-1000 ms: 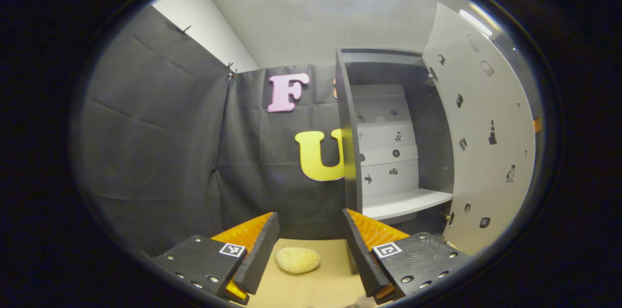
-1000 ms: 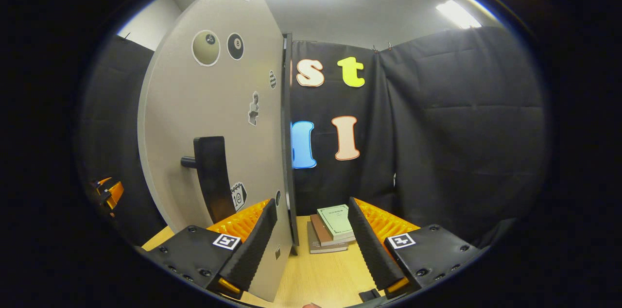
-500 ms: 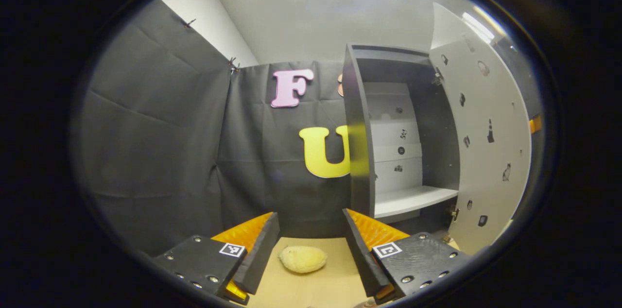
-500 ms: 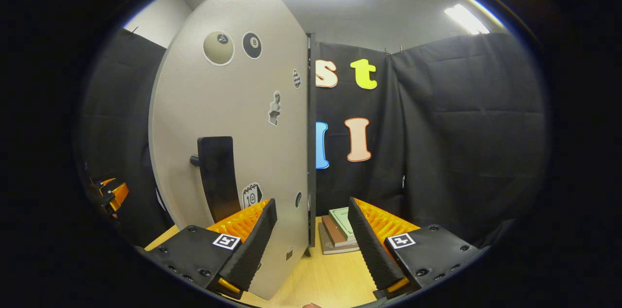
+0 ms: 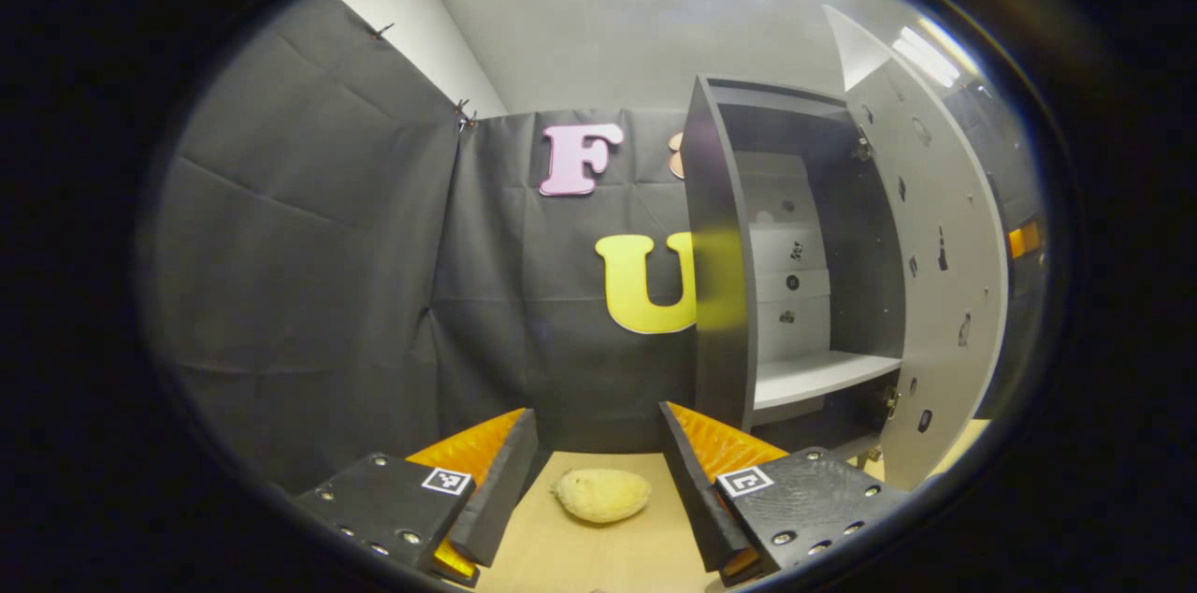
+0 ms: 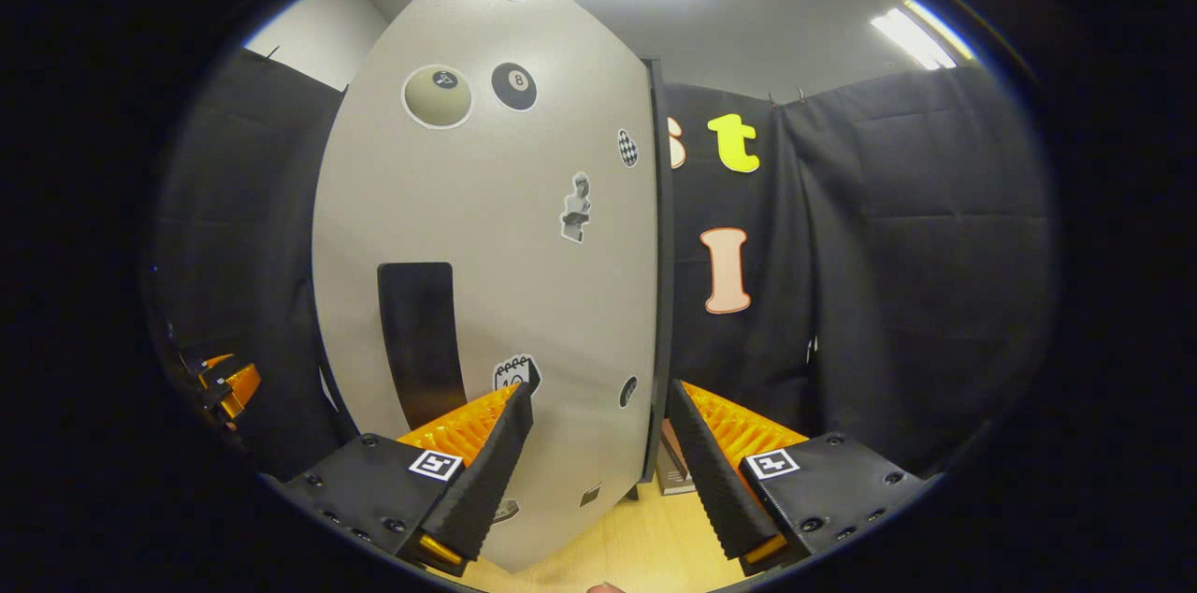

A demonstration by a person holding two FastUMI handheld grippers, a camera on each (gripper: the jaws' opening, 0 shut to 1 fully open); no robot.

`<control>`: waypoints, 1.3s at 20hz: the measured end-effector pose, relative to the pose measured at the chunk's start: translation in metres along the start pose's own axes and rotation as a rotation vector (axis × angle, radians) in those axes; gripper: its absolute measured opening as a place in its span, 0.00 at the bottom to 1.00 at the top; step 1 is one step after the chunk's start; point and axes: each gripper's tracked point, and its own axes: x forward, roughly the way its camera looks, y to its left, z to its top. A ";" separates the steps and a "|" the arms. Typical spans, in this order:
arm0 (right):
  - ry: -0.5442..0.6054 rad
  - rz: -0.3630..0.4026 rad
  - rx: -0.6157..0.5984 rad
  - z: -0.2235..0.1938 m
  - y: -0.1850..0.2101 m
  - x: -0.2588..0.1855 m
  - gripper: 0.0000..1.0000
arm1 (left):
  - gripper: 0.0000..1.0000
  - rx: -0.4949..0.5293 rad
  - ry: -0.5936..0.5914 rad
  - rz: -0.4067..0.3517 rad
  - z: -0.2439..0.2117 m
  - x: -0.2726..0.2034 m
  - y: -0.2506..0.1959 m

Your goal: Open the cabinet door with the right hand, grasp the bottle in the cabinet with the left hand and place it on the coaster, then close the cabinet door with the right hand.

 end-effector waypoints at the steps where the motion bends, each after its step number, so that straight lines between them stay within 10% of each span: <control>1: 0.002 0.010 0.000 0.000 0.006 0.001 0.94 | 0.77 0.002 0.002 0.006 -0.002 0.000 0.005; 16: 0.010 0.156 -0.016 -0.003 0.075 0.026 0.98 | 0.80 0.008 0.031 0.099 -0.010 -0.019 0.048; 26: -0.053 0.152 0.029 0.004 -0.025 -0.014 0.98 | 0.77 0.050 0.001 0.061 0.037 -0.023 -0.058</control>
